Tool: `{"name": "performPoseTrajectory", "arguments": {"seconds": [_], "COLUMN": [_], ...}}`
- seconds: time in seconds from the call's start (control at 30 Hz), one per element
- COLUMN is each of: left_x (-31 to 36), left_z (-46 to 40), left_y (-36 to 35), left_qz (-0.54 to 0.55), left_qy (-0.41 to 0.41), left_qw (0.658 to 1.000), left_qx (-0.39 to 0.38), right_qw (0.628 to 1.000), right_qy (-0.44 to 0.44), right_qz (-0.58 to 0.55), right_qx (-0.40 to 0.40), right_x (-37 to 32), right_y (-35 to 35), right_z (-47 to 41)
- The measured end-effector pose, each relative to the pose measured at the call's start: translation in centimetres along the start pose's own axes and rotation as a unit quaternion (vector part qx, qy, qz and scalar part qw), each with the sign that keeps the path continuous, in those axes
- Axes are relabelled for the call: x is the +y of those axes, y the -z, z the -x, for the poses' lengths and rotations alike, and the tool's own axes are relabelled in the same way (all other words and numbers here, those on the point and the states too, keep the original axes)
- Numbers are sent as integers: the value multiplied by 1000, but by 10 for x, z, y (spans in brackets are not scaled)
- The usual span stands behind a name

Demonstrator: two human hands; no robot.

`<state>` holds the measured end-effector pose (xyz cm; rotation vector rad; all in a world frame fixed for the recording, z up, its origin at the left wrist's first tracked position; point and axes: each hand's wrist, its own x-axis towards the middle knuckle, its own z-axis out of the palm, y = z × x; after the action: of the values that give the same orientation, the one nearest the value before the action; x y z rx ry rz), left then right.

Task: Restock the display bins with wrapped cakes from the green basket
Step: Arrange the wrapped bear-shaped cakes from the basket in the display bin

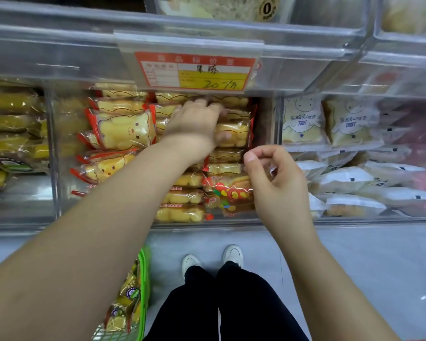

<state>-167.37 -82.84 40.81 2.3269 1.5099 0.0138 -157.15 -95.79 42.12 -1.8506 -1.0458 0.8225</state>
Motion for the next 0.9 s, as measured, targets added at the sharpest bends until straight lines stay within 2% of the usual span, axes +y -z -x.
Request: {"name": "performPoseTrajectory", "arguments": {"seconds": [0.1, 0.2, 0.27, 0.33, 0.37, 0.4, 0.43, 0.5, 0.53, 0.6, 0.67, 0.77, 0.83, 0.9], "left_x": [-2, 0, -1, -5, -6, -7, -7, -7, -7, -7, -6, -9, -12, -15], "left_z": [35, 74, 89, 96, 97, 99, 101, 104, 106, 111, 116, 120, 119, 115], "left_y": [9, 14, 13, 14, 15, 14, 13, 10, 9, 6, 2, -2, -2, 1], "left_qz": [142, 295, 397, 522, 559, 563, 550, 504, 468, 387, 347, 373, 409, 459], "left_qy": [-33, 17, 77, 141, 152, 137, 117, 87, 72, 22, -17, -23, 25, 84], "left_qw": [988, 955, 912, 832, 803, 801, 816, 858, 880, 914, 928, 918, 901, 878], "left_qx": [50, -13, -77, -127, -144, -149, -137, -46, 20, 119, 134, 134, 145, 109], "right_qw": [999, 997, 991, 983, 980, 979, 980, 988, 989, 953, 904, 897, 898, 911], "right_qy": [8, 59, 109, 150, 159, 160, 151, 86, 20, -119, -176, -179, -176, -150], "right_qz": [-31, -51, -76, -101, -115, -124, -125, -124, -146, -269, -368, -383, -383, -361], "right_qx": [18, 20, 16, 17, 17, 18, 19, 13, -2, -69, -129, -128, -128, -130], "right_x": [-2, -7, -13, -16, -17, -18, -19, -17, -17, -17, -18, -18, -18, -21], "right_y": [0, -6, -13, -19, -22, -24, -26, -27, -27, -26, -22, -19, -16, -11], "right_z": [-3, -5, -7, -8, -7, -7, -6, -4, -2, 1, 4, 5, 3, 1]}}
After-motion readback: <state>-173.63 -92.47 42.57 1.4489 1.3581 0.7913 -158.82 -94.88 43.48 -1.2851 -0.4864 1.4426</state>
